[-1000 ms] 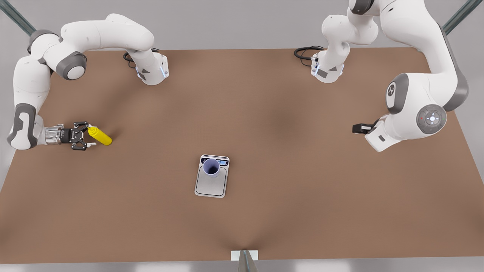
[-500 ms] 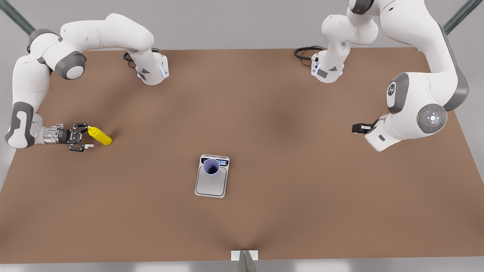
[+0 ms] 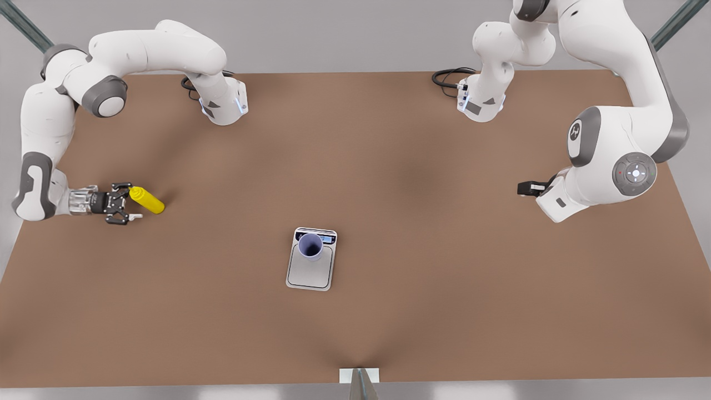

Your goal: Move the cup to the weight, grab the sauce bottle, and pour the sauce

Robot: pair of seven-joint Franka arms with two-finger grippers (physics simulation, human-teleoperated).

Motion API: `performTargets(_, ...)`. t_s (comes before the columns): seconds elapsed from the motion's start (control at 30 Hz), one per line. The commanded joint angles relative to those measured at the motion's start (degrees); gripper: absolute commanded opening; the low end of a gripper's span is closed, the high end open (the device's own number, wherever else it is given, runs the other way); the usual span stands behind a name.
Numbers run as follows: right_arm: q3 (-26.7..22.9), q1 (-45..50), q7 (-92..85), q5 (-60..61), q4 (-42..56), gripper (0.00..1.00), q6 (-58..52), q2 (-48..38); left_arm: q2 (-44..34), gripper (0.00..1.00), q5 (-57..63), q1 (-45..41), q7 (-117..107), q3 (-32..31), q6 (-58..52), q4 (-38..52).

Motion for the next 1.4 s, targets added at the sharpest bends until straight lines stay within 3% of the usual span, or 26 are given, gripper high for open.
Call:
performTargets(0.0,0.1,0.0,0.1,0.0,0.0,1.0,-0.1,0.0,-0.1,1.0,0.1,0.0,0.0,0.0,0.0,0.0)
performTargets(1.03,4.3,0.8,0.6,-2.1,-3.0,1.0,-1.2,-2.0,-0.2,1.0,0.3,0.0,0.0,0.1,-0.6,0.0)
performTargets(1.17,4.3,0.8,0.6,-2.1,-2.9,0.86,-1.2,-2.0,-0.2,1.0,0.3,0.0,0.0,0.1,-0.6,0.0)
performTargets(1.2,4.3,0.7,0.5,-2.1,-2.9,0.78,-1.3,-2.2,-0.2,1.0,0.3,0.0,0.0,0.1,-0.6,0.0)
performTargets(1.33,4.4,0.8,0.6,-2.6,-2.9,0.69,-1.3,-2.2,-0.2,1.0,0.3,0.0,0.0,0.1,-0.6,0.0)
performTargets(1.37,4.5,0.8,0.5,-2.6,-2.9,0.56,-1.3,-2.2,-0.2,1.0,0.3,0.0,0.0,0.1,-0.6,0.0)
